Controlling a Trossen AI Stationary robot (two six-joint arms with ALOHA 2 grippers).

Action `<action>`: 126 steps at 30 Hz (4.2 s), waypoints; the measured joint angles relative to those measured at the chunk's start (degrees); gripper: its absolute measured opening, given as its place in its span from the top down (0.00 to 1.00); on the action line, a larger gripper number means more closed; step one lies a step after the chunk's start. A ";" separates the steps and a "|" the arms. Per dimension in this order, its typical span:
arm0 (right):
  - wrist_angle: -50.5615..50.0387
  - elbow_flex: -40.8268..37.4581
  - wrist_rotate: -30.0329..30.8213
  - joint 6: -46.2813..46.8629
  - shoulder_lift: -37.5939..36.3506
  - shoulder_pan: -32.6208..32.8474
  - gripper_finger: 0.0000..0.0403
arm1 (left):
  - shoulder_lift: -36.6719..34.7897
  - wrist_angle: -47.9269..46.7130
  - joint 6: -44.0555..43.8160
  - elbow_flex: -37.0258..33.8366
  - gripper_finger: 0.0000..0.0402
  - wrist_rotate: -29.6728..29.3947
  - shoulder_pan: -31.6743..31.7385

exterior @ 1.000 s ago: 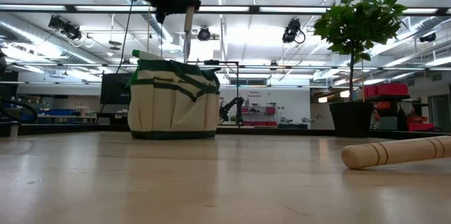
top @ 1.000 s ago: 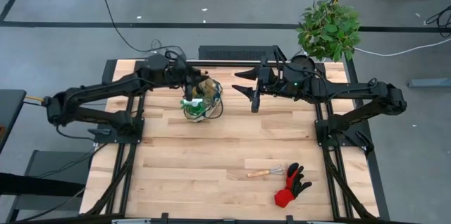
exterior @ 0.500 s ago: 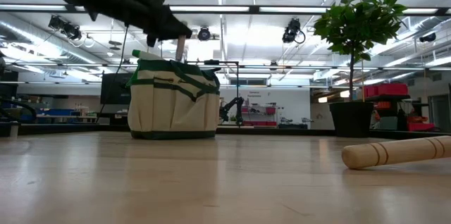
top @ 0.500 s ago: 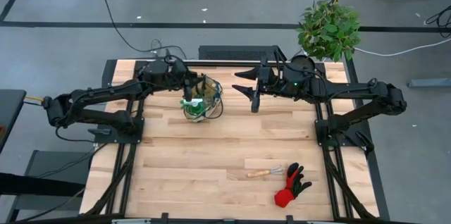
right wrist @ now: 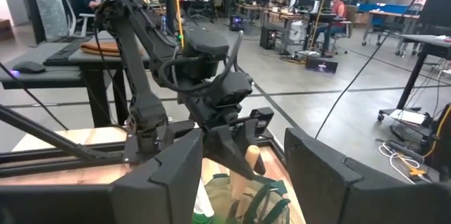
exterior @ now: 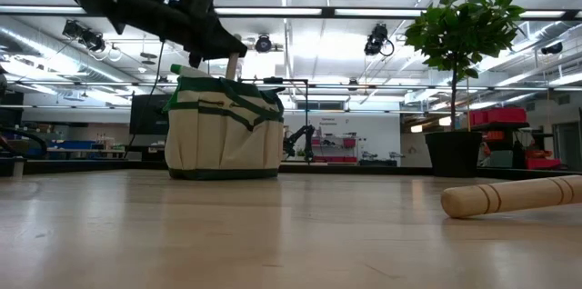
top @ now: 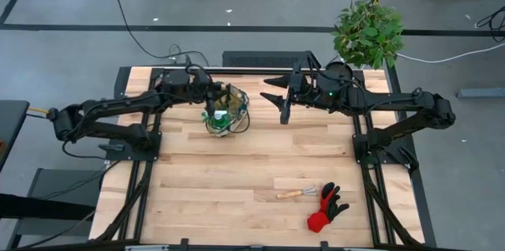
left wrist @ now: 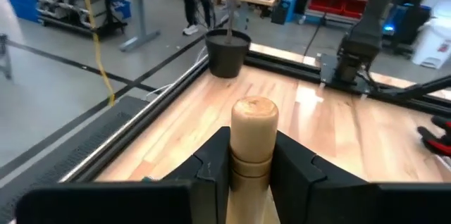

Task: Pick & Place Garden tools in Gardening bag
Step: Put the brown trowel into the gardening bag, then put the brown hand rake into the gardening bag

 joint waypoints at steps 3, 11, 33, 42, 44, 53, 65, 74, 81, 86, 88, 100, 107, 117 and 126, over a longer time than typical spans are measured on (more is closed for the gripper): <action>-0.02 0.00 0.00 0.00 0.13 0.00 0.50 | 0.98 0.54 -0.74 0.00 0.81 1.86 -0.46; -0.02 0.00 0.00 -0.01 0.13 0.00 0.50 | 4.53 3.09 -0.63 0.02 0.78 0.71 -1.07; 0.00 0.00 0.00 -0.33 0.13 0.00 0.50 | 5.70 3.83 0.26 0.02 0.73 -0.26 -1.09; 0.00 0.00 -0.02 -0.48 0.13 0.01 0.50 | 5.70 3.68 -2.71 0.62 0.71 -0.26 -1.34; 0.00 0.00 -0.02 -0.77 0.13 0.00 0.50 | 5.64 3.72 -2.93 1.68 0.68 -0.26 -1.80; 0.00 0.00 -0.62 -2.97 0.13 0.10 0.50 | 5.43 -0.95 -2.67 7.26 0.47 0.26 -4.76; -1.84 0.00 -0.57 -4.39 0.04 4.07 0.50 | 5.18 -14.35 -0.64 17.36 0.50 0.36 -9.99; -8.83 0.00 -0.57 -3.86 0.04 9.66 0.50 | 5.14 -17.23 0.91 24.16 0.56 0.38 -13.23; -13.98 0.00 -0.63 -1.49 0.04 12.02 0.50 | 5.14 -17.55 1.03 25.99 0.56 0.26 -13.88; -16.27 0.00 -0.66 0.10 0.04 12.91 0.50 | 5.14 -17.70 -1.28 25.97 0.56 0.22 -13.93; -18.27 0.00 -1.15 0.29 0.04 13.47 0.50 | 4.51 -18.46 -2.06 25.92 0.56 0.31 -14.09; -26.34 0.00 -3.50 3.48 0.26 16.77 0.50 | -0.71 -25.16 -2.17 24.37 0.56 -2.40 -16.54; -32.22 0.00 -4.20 3.48 1.57 19.01 0.50 | -3.65 -25.17 -2.93 21.01 0.56 -5.28 -18.88; -36.39 0.00 -9.05 5.25 6.99 21.74 0.50 | -4.11 -25.79 -2.85 20.68 0.56 -6.35 -19.97; -36.96 0.00 -9.27 8.49 12.12 26.14 0.50 | -4.15 -26.04 -2.68 20.68 0.56 -6.77 -19.95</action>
